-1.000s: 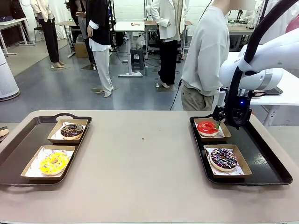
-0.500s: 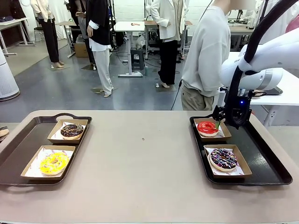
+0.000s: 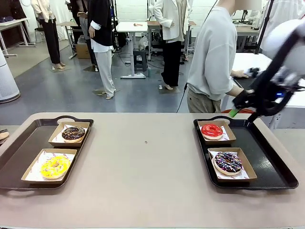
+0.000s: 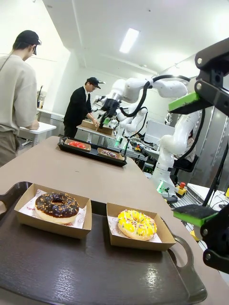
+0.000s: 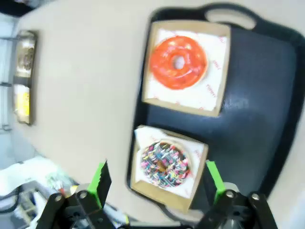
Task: Individually package the donuts and arrange them on the tray.
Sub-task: Place the picked Paper togo box on the Handle tray.
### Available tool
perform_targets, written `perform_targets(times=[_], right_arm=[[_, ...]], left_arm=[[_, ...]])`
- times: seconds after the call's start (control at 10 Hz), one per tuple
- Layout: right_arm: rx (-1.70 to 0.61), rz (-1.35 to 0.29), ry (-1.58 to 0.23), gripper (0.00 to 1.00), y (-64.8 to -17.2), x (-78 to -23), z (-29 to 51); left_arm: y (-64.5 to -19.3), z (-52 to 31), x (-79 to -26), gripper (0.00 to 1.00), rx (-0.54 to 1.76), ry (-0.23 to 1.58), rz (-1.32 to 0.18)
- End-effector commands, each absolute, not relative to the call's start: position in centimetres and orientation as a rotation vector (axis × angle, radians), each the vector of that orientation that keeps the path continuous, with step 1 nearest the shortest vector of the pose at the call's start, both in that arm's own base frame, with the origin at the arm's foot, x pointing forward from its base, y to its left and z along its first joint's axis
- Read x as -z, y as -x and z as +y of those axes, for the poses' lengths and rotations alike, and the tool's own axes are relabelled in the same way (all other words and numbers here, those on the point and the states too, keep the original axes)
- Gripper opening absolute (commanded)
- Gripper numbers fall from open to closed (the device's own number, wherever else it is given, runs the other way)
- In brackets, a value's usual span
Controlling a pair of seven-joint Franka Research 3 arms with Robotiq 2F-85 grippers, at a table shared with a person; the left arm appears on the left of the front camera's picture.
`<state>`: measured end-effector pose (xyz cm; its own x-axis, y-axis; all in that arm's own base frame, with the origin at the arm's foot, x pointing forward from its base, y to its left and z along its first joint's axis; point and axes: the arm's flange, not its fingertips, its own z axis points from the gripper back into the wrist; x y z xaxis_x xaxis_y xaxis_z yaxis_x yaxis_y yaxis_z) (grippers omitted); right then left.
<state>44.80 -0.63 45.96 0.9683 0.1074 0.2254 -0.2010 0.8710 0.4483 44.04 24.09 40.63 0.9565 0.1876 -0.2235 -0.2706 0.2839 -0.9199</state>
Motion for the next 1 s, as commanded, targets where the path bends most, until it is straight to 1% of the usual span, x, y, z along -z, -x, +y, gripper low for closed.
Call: perform_targets(times=[0.0, 0.2, 0.3, 0.5, 0.9], right_arm=[[-0.203, -0.294, -0.788, 1.0, -39.8, -45.6, -7.1], [-0.186, -0.42, -0.998, 1.0, -36.7, -45.0, -12.4], [-0.153, -0.447, -1.089, 1.0, -36.1, -44.2, -15.0], [-0.05, -0.392, -1.187, 1.0, -37.0, -42.1, -18.5], [0.076, -0.225, -1.239, 1.0, -40.3, -38.2, -21.8]], left_arm=[[-43.9, 24.1, -40.9, 1.0, -0.301, 1.244, 0.076], [-43.9, 24.1, -40.9, 1.0, -0.301, 1.244, 0.076], [-43.9, 24.1, -40.9, 1.0, -0.301, 1.244, 0.076], [-43.9, 24.1, -40.9, 1.0, -0.301, 1.244, 0.076], [-43.9, 24.1, -40.9, 1.0, -0.301, 1.244, 0.076]])
